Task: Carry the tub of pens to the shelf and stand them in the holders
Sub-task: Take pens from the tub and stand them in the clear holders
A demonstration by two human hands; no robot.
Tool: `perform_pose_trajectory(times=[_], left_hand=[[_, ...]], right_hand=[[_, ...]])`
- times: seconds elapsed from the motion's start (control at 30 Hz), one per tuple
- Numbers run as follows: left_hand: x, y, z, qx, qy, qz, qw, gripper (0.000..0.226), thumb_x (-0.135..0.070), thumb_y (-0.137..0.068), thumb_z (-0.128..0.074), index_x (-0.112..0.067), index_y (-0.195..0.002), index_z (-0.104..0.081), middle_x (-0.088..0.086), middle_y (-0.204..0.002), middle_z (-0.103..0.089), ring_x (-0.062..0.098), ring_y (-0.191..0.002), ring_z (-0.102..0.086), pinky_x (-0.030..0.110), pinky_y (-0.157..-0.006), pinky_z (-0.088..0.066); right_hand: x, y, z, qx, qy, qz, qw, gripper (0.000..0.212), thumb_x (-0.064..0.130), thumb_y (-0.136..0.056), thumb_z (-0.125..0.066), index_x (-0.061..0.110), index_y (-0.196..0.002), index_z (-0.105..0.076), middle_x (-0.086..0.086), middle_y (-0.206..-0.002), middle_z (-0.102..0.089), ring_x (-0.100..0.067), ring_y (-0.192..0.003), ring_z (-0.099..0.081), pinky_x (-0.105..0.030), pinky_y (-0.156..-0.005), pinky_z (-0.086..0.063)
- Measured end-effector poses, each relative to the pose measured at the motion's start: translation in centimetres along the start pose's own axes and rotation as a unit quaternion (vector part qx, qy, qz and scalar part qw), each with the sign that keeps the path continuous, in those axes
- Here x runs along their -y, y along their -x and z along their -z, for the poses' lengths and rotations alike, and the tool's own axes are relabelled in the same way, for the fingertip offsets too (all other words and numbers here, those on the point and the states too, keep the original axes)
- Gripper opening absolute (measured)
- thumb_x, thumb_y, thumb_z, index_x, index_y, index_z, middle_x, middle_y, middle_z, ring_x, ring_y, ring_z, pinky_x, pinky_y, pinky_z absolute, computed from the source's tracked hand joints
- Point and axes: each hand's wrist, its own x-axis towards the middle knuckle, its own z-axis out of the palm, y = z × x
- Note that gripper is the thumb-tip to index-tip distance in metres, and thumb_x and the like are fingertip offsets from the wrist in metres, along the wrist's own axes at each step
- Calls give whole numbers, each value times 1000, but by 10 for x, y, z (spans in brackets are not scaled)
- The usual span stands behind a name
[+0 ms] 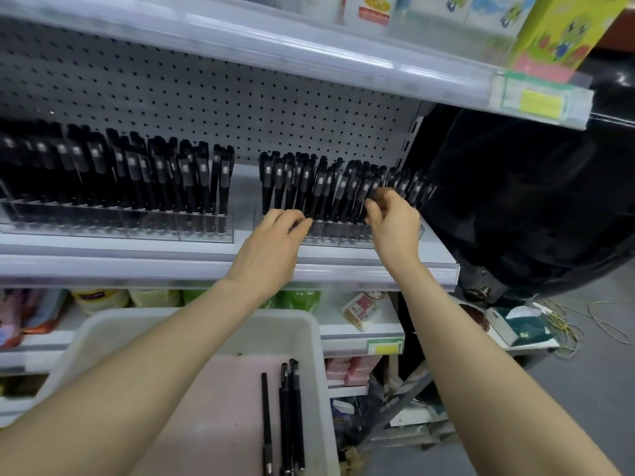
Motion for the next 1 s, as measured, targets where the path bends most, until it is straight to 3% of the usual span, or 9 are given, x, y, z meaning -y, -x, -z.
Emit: perform_pose_trajectory(times=[0.13,0.33,0.43,0.6,0.77,0.9,1.0], left_hand=[[8,13,7,8,34,-26,999,50,-2,-89,-62,-7,-138,-52,7,-137,-50,25,-129,-39,39,-100,-47],[17,64,11,-9,77,-42,996,41,-2,-87,-66,-10,-127,-62,7,-123,-59,25,-112,-52,39,-77,-55],[28,100,-1,-10,89,-32,995,40,-4,-86,-68,-9,-125,-64,9,-119,-62,25,-106,-55,38,-78,-55],[45,140,-21,-17,53,-50,997,47,1,-80,-69,-2,-126,-62,17,-125,-59,33,-113,-52,43,-97,-46],[57,153,-29,-6,23,-14,1000,60,5,-69,-72,-1,-127,-60,20,-123,-58,38,-107,-53,48,-96,-44],[62,160,-37,12,17,-3,1000,71,6,-62,-75,-2,-130,-57,18,-113,-60,36,-98,-51,46,-99,-35],[61,160,-38,14,24,4,1000,74,7,-60,-76,-2,-130,-58,18,-111,-60,35,-98,-50,46,-102,-32]], right_hand=[[1,10,1,-6,20,-6,1000,22,19,-98,-57,6,-115,-62,-2,-94,-68,-18,-87,-61,-29,-78,-46],[14,49,-5,-48,-18,-9,999,12,11,-95,-59,14,-107,-61,4,-94,-64,-11,-85,-59,-26,-79,-50],[24,85,-21,-12,-17,-11,1000,7,13,-95,-59,16,-100,-63,5,-89,-65,-11,-81,-59,-25,-74,-49],[33,149,-59,122,30,-18,992,10,14,-91,-62,15,-99,-69,3,-85,-70,-13,-75,-61,-20,-66,-42],[28,198,-91,309,183,-31,933,16,17,-88,-58,11,-94,-71,-9,-94,-71,-29,-94,-65,-34,-80,-52],[33,221,-98,382,310,-15,871,19,12,-90,-57,6,-108,-62,-14,-111,-65,-33,-105,-62,-33,-76,-45],[33,229,-101,415,340,-11,844,21,12,-93,-53,6,-111,-60,-14,-117,-62,-31,-109,-58,-32,-78,-44]])
